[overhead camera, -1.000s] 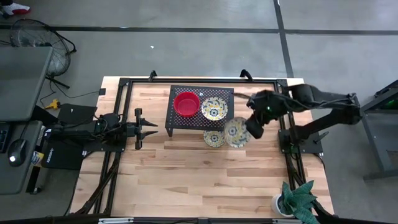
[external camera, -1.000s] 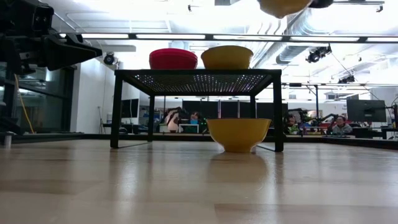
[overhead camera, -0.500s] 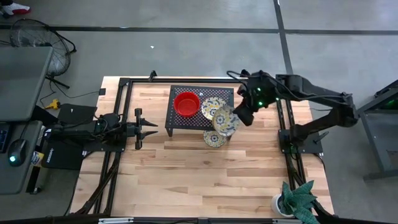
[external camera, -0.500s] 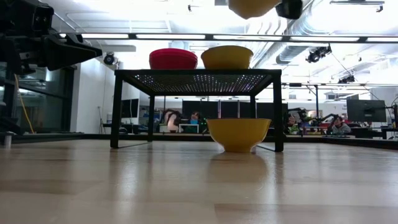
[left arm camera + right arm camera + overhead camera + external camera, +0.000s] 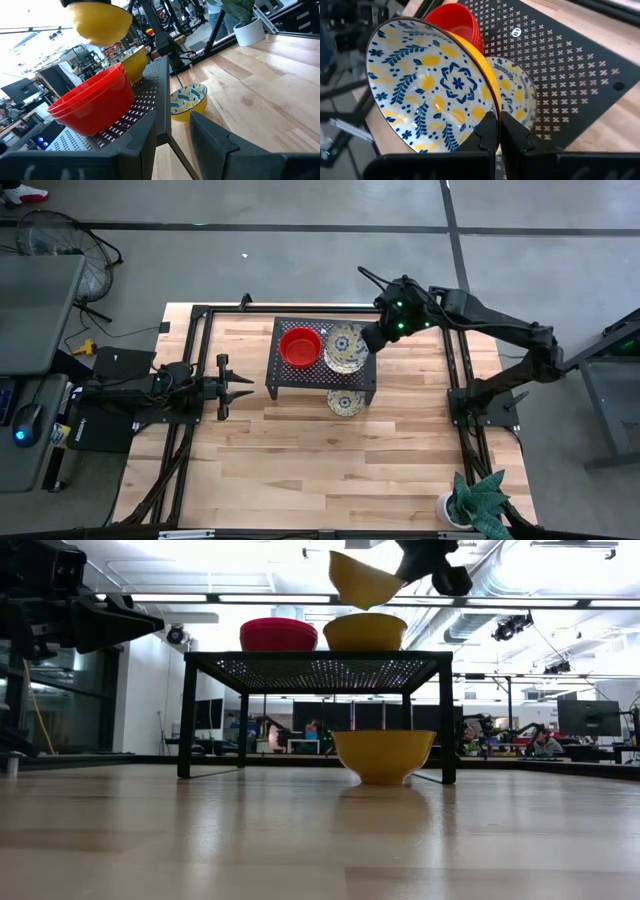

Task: Pick & Place Mini bowls
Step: Stack the bottom white patterned bowl on the white patterned bowl on the shelf

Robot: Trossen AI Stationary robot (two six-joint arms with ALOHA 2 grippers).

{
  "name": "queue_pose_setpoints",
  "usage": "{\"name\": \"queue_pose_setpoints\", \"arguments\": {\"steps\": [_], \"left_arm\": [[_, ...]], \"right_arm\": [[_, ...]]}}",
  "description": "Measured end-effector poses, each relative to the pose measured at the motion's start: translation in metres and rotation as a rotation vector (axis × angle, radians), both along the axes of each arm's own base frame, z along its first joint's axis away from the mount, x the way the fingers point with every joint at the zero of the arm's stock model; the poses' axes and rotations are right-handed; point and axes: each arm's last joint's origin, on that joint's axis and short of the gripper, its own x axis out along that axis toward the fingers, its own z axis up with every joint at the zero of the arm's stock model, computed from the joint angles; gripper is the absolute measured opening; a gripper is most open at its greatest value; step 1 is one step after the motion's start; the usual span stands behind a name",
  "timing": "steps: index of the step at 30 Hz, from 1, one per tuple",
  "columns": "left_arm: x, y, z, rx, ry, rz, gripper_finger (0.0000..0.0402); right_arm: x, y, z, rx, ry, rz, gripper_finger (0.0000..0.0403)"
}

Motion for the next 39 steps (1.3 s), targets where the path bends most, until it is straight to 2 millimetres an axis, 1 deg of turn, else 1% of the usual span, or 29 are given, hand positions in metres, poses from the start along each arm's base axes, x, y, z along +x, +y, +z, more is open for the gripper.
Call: {"name": "queue_pose_setpoints", "arguments": {"steps": [5,13,21,26,33,39], "left_arm": [[0.0,0.0,0.0,0.0,0.0,0.0,0.0113],[0.0,0.0,0.0,0.0,0.001,0.0,0.0113],[0.0,0.0,0.0,0.0,0.001,0.0,0.0113],[0.0,0.0,0.0,0.0,0.001,0.0,0.0113],[0.0,0.0,0.0,0.0,0.0,0.0,0.0113],[0.0,0.0,0.0,0.0,0.001,0.0,0.0113]], "right_arm": [[0.007,-0.002,-0.005,0.085,0.001,-0.09,0.0],[0.002,0.006,-0.012,0.236,0.079,-0.225,0.0],[0.016,0.002,-0.023,0.308,0.097,-0.236,0.0],[0.022,-0.003,-0.031,0.341,0.12,-0.229,0.0],[0.021,-0.01,-0.033,0.342,0.125,-0.232,0.0],[0.021,-0.009,-0.033,0.371,0.131,-0.233,0.0]]}}
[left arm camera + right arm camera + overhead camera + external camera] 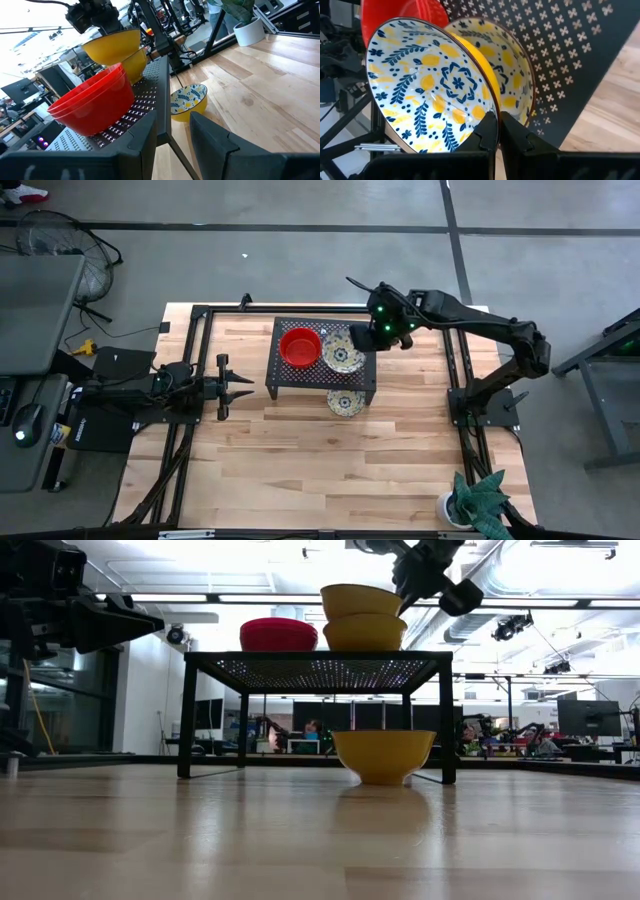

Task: Pick & Place Mini bowls
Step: Stack the bottom white patterned bowl on the white patterned bowl on the shelf

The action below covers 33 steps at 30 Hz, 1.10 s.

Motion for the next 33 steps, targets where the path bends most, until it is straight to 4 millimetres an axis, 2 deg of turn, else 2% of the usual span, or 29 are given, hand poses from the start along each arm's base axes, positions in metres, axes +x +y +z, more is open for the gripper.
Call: {"name": "queue_pose_setpoints", "arguments": {"steps": [24,33], "left_arm": [[0.0,0.0,0.0,0.0,0.0,0.0,0.0113],[0.0,0.0,0.0,0.0,0.0,0.0,0.0113]], "right_arm": [[-0.0046,0.0011,-0.0031,0.051,0.063,-0.08,0.0],[0.0023,-0.0016,-0.0095,0.039,0.073,-0.067,0.0003]]}}
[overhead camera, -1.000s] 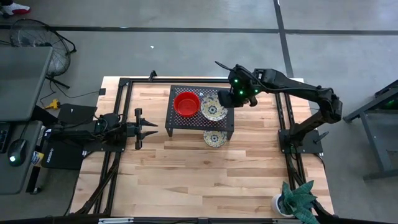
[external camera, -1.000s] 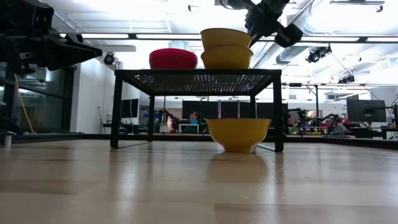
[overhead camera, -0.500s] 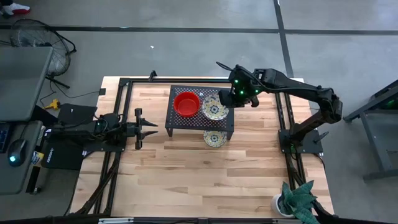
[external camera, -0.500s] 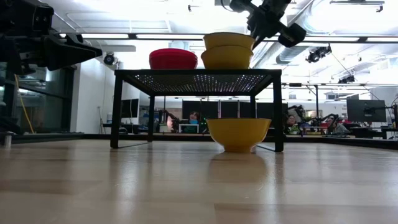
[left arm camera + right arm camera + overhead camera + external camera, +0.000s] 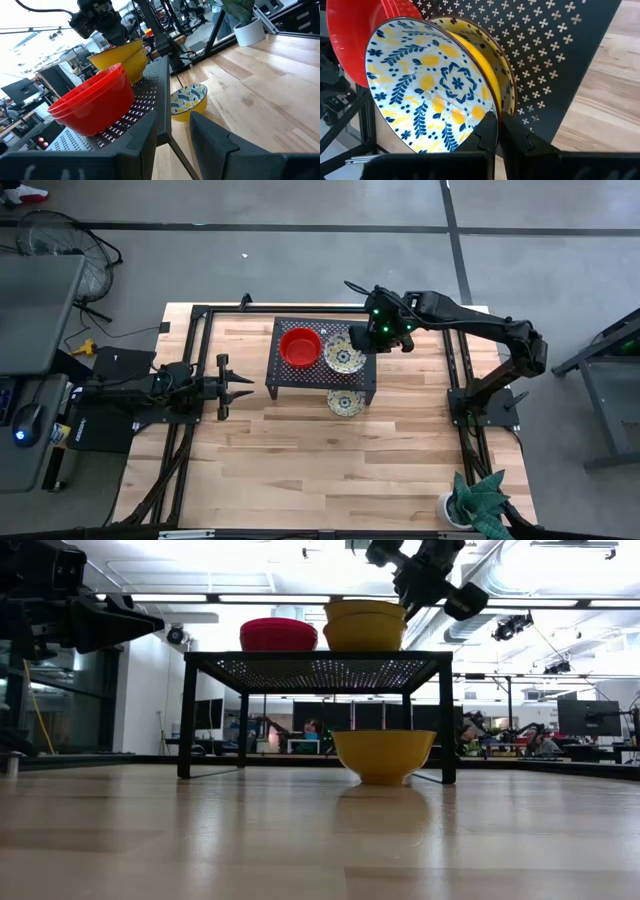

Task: Pick & Place Mini bowls
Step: Stack the bottom white patterned bowl on the white patterned bowl on the shelf, then stack the white patterned bowl on the white patterned bowls on the shelf

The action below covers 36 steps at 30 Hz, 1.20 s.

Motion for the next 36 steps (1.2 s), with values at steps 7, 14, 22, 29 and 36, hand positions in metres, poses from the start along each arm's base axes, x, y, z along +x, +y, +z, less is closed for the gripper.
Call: {"name": "queue_pose_setpoints", "arguments": {"steps": [7,14,22,29,36], "left_arm": [[0.0,0.0,0.0,0.0,0.0,0.0,0.0113],[0.0,0.0,0.0,0.0,0.0,0.0,0.0113],[0.0,0.0,0.0,0.0,0.0,0.0,0.0113],[0.0,0.0,0.0,0.0,-0.001,0.0,0.0113],[0.0,0.0,0.0,0.0,0.0,0.0,0.0113]], "right_arm": [[0.0,-0.002,0.0,-0.018,0.001,0.018,0.0008],[-0.001,-0.003,-0.001,-0.039,0.014,0.009,0.0024],[-0.001,-0.003,-0.001,-0.054,0.015,0.016,0.007],[-0.004,-0.004,0.002,-0.075,0.006,0.035,0.008],[-0.013,0.0,0.012,-0.121,-0.006,0.052,0.0081]]}}
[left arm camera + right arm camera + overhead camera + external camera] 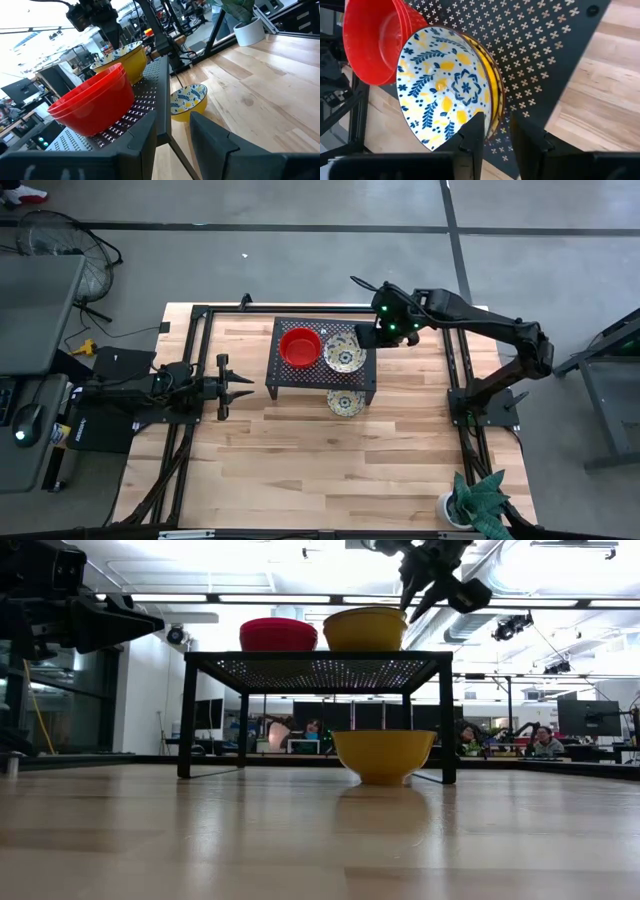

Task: Pick & Place Mini bowls
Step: Stack the white patterned bowl on the white patterned bowls on the shelf

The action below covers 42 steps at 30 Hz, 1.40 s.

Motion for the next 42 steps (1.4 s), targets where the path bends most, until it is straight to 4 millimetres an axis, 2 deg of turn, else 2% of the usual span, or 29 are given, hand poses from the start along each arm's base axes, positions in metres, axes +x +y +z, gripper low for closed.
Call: {"name": "queue_pose_setpoints", "arguments": {"steps": [5,10,15,22,26,30,34,38,42], "left_arm": [[0.0,0.0,0.0,0.0,0.0,0.0,0.0113],[0.0,0.0,0.0,0.0,0.0,0.0,0.0113],[0.0,0.0,0.0,0.0,0.0,0.0,0.0113],[0.0,0.0,0.0,0.0,0.0,0.0,0.0113],[0.0,0.0,0.0,0.0,0.0,0.0,0.0113],[0.0,0.0,0.0,0.0,0.0,0.0,0.0113],[0.0,0.0,0.0,0.0,0.0,0.0,0.0113],[0.0,0.0,0.0,0.0,0.0,0.0,0.0113],[0.0,0.0,0.0,0.0,0.0,0.0,0.0113]], "right_arm": [[-0.012,0.016,0.008,-0.05,0.037,0.043,0.0081],[-0.025,0.041,0.014,-0.128,0.103,0.161,0.0081],[-0.032,0.072,0.016,-0.248,0.178,0.366,0.0081],[-0.039,0.126,0.015,-0.448,0.229,0.768,0.0081],[-0.051,0.155,0.015,-0.558,0.237,0.887,0.0081],[-0.06,0.182,0.003,-0.585,0.239,0.994,0.0084],[-0.064,0.205,-0.017,-0.589,0.218,1.096,0.0103],[-0.059,0.221,-0.043,-0.585,0.147,1.131,0.0131],[-0.05,0.228,-0.066,-0.581,0.047,1.122,0.0159]]}}
